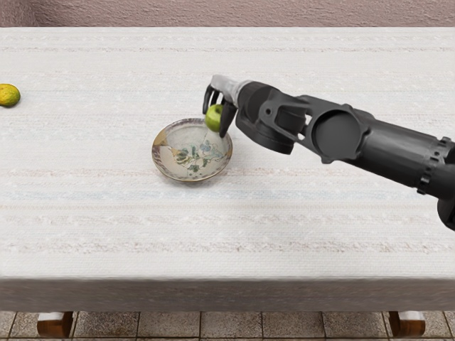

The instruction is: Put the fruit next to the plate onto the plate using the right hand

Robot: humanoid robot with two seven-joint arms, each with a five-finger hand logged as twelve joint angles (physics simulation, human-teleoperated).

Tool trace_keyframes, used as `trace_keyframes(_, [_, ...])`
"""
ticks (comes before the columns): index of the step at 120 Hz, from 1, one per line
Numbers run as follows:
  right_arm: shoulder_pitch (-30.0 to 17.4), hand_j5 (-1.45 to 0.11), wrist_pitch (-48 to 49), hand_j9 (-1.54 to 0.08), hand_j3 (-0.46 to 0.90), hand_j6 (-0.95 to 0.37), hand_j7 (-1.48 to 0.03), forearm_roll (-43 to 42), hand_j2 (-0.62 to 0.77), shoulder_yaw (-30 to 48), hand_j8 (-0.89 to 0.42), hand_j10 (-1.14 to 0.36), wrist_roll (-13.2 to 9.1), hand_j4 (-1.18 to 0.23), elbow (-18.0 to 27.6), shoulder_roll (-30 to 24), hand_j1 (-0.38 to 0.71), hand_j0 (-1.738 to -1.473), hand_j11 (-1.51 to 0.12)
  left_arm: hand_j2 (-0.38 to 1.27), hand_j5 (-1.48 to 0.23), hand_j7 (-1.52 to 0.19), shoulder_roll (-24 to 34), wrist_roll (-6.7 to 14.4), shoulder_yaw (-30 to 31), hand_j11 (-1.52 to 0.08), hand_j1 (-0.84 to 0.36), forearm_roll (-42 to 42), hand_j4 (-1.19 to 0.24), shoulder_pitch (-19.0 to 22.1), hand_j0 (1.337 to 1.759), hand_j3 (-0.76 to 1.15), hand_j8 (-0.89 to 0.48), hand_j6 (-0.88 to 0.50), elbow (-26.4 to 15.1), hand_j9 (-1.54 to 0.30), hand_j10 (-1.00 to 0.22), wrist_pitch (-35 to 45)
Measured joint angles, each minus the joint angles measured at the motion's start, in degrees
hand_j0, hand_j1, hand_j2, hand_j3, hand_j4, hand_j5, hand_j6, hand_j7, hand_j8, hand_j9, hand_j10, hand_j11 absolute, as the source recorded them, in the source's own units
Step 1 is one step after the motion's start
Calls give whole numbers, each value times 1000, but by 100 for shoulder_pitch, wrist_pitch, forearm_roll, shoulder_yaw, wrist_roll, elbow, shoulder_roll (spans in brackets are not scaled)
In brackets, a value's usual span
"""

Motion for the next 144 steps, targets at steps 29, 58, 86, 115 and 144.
trace_keyframes(29, [24,-977,-4,-992,0,-443,-951,25,173,9,-467,-723,5,-719,43,1,194,-1652,-983,49,-318,-318,0,0,0,-318,55,1,-245,0,1658,0,-245,-245,0,-318,-245,0])
trace_keyframes(58, [11,-730,-7,-732,0,-457,-718,90,16,21,-468,-549,0,-546,57,1,202,-1656,-729,49,-318,-318,0,0,0,-318,55,0,-245,0,1658,0,-245,-245,0,-318,-245,0])
trace_keyframes(86, [-6,-541,23,-541,0,-383,-537,218,-41,29,-386,-412,-3,-411,58,1,110,-1658,-540,49,-318,-318,0,0,0,-318,55,0,-245,0,1658,0,-245,-245,0,-318,-245,0])
trace_keyframes(115, [8,-242,156,-242,0,-177,-241,905,-23,231,-178,-186,17,-185,59,1,-139,-1658,-242,49,-318,-318,0,0,0,-318,55,0,-245,0,1658,0,-245,-245,0,-318,-245,0])
trace_keyframes(144, [-92,-112,625,-112,0,-85,-112,1972,-13,1241,-85,-87,17,-87,1002,-231,-250,-1658,-112,49,-318,-318,0,0,0,-318,55,0,-245,1,1658,0,-245,-245,0,-318,-245,0])
